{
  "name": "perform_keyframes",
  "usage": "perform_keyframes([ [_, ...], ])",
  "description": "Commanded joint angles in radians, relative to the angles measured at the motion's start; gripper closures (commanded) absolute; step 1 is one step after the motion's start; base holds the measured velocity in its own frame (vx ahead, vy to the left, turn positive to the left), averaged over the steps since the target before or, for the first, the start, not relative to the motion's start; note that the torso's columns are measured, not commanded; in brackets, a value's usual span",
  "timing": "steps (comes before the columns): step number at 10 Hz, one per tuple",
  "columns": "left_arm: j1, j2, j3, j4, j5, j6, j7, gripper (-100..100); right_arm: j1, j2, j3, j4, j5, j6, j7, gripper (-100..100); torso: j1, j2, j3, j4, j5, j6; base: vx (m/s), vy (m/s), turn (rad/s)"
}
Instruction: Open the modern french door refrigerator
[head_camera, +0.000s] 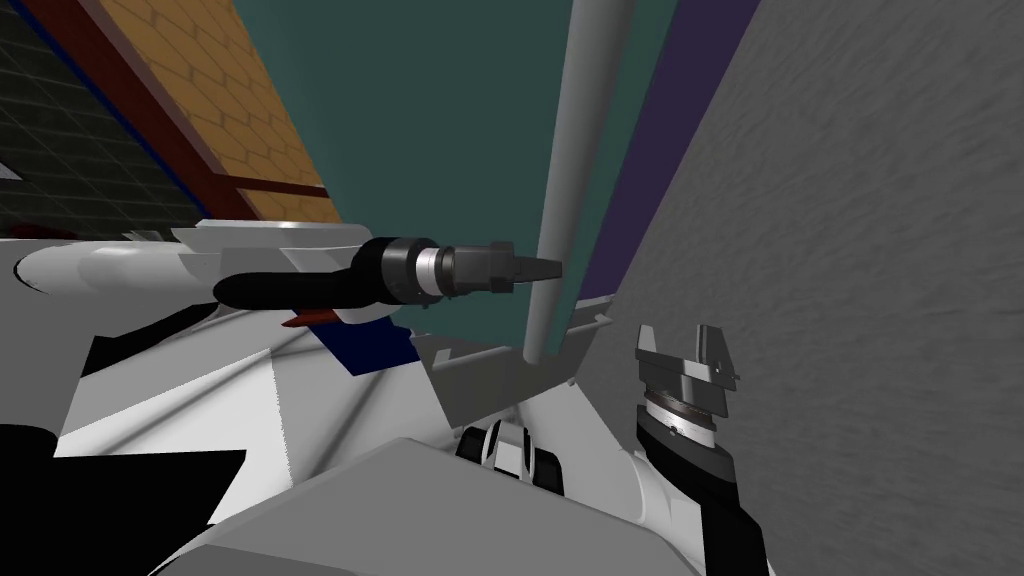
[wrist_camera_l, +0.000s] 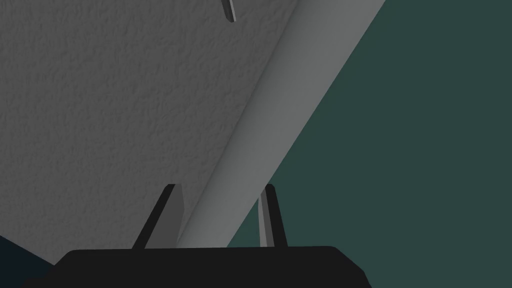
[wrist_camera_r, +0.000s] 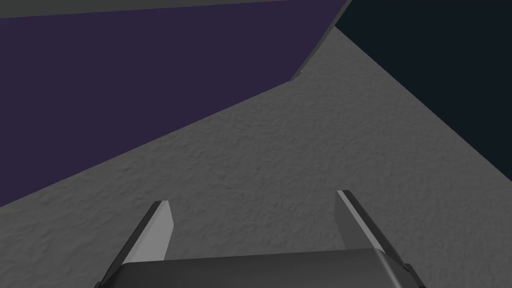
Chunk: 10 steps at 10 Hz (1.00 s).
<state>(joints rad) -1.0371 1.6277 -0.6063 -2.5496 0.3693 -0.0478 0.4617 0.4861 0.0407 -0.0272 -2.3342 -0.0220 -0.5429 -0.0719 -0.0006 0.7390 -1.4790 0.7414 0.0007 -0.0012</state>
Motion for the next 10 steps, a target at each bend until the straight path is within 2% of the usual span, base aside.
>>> perform_keyframes([
  [1,-0.014,-0.013,-0.001,-0.014,0.004,-0.029,0.006,100,0.0,0.0,0.0,0.0,0.0,0.0,0.0,0,-0.002,-0.003,-0.001,-0.002,-0.001,0.0,-0.039,0.091,-0.14],
  [7,-0.068,-0.061,0.004,-0.06,0.024,-0.135,0.029,100,0.0,0.0,0.0,0.0,0.0,0.0,0.0,0,0.01,0.006,0.006,0.0,0.004,-0.001,-0.091,0.169,-0.169],
  [8,-0.062,-0.05,-0.008,-0.046,0.017,-0.141,0.025,100,0.0,0.0,0.0,0.0,0.0,0.0,0.0,0,0.005,0.005,0.004,0.001,0.002,0.0,-0.05,0.062,-0.042],
  [9,-0.075,-0.065,-0.013,-0.055,0.018,-0.181,0.031,100,0.0,0.0,0.0,0.0,0.0,0.0,0.0,0,-0.003,-0.002,-0.002,-0.002,-0.001,0.0,-0.068,0.092,-0.187],
  [10,-0.08,-0.072,-0.015,-0.056,0.019,-0.198,0.032,100,0.0,0.0,0.0,0.0,0.0,0.0,0.0,0,-0.006,-0.004,-0.003,-0.003,-0.004,0.003,-0.107,0.134,-0.262],
])
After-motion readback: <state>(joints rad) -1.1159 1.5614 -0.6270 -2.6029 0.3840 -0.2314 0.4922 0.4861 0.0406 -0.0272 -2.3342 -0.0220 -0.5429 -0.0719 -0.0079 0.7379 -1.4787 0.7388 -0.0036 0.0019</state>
